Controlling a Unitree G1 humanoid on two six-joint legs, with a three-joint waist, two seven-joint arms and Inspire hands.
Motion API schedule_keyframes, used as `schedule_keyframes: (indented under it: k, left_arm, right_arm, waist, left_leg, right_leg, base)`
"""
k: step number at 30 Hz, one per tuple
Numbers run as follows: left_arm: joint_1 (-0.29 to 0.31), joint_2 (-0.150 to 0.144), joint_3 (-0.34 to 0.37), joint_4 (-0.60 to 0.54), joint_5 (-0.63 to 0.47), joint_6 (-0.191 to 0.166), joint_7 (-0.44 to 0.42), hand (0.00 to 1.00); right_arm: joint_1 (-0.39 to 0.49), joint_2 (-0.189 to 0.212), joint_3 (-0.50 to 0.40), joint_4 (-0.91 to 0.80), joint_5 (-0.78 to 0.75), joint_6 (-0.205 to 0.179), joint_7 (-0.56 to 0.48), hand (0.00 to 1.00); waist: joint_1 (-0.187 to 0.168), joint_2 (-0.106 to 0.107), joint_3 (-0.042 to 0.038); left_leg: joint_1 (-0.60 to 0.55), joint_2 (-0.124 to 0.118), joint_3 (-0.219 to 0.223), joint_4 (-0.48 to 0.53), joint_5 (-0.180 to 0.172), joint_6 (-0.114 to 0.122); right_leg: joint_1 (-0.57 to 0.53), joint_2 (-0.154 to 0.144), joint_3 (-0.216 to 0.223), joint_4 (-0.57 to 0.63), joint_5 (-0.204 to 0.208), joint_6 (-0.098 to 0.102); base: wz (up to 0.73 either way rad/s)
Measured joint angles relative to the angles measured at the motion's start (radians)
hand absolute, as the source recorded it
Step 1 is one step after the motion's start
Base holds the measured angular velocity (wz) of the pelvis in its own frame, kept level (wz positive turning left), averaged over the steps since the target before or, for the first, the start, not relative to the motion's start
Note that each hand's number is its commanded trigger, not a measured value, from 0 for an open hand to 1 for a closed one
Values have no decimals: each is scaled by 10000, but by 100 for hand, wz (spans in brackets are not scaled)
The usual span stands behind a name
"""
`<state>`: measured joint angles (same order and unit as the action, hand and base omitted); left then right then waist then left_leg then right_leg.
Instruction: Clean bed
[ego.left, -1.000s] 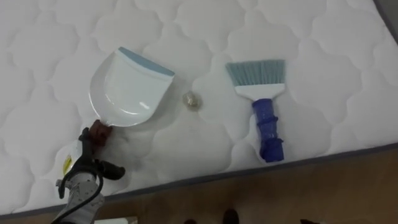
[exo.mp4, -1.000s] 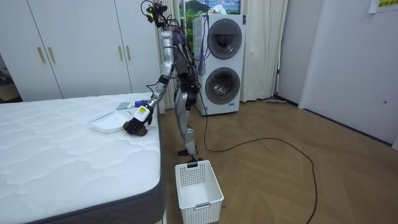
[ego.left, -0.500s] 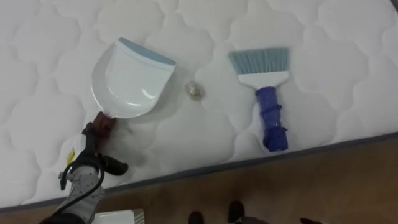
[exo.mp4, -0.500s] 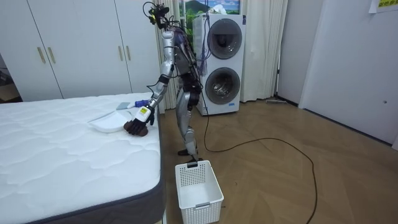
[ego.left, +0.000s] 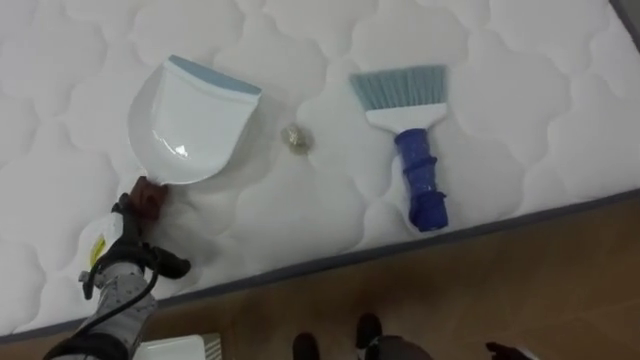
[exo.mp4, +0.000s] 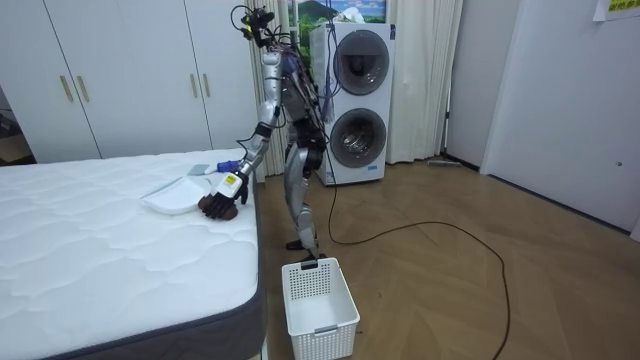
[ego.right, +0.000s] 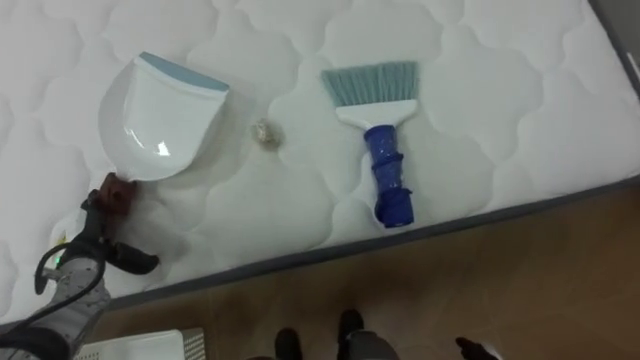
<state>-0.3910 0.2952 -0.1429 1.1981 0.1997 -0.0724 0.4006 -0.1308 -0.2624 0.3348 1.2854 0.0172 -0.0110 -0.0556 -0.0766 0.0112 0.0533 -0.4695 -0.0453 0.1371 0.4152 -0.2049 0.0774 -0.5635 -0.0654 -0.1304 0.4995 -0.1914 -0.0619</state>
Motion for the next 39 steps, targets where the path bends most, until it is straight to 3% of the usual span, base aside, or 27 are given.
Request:
schedule_keyframes:
  k: [1, 2, 3, 16, 21, 39]
  left_arm:
    - [-5, 0, -1, 8, 5, -1, 38, 61]
    - [-7, 0, -2, 9, 6, -2, 53, 92]
    - [-7, -1, -6, 11, 7, -2, 60, 100]
    - [-21, 81, -576, 120, -760, 297, 666, 100]
    - [13, 58, -946, 138, -895, 414, 613, 100]
    - [5, -20, -1275, 503, -1093, 588, 388, 100]
  right_arm:
    - [-3, 9, 11, -43, 0, 10, 1, 0]
    - [-3, 22, 28, -57, 0, 10, 3, 0]
    - [-3, 24, 42, -59, 0, 9, 3, 0]
    - [-38, 27, 629, -443, 587, 120, -308, 0]
    - [-71, 31, 751, -445, 587, 121, -326, 0]
    - [-105, 32, 773, -423, 900, 124, -343, 0]
  waist:
    - [-2, 1, -1]
    - [-4, 2, -1]
    - [-7, 2, -1]
    - [-6, 76, -47]
    - [0, 77, -46]
    - [-10, 75, -41]
  left_leg:
    - [0, -2, 8, -1, 11, 18]
    - [4, -2, 13, -1, 16, 27]
    - [5, -2, 15, -1, 19, 32]
    - [18, 3, 16, -6, 27, 47]
    - [15, 6, -3, -21, 27, 46]
    - [109, 8, 11, -113, 27, 46]
  right_leg:
    - [3, -2, 3, -11, 0, 0]
    - [7, -3, 4, -11, 1, 1]
    - [8, -4, 4, -10, 1, 1]
    - [18, -7, -9, 2, 20, 0]
    - [12, -9, -31, 4, 39, 8]
    - [56, -11, -37, 8, 46, 1]
  base:
    - [0]
    - [0]
    - [0]
    - [0]
    - [0]
    - [0]
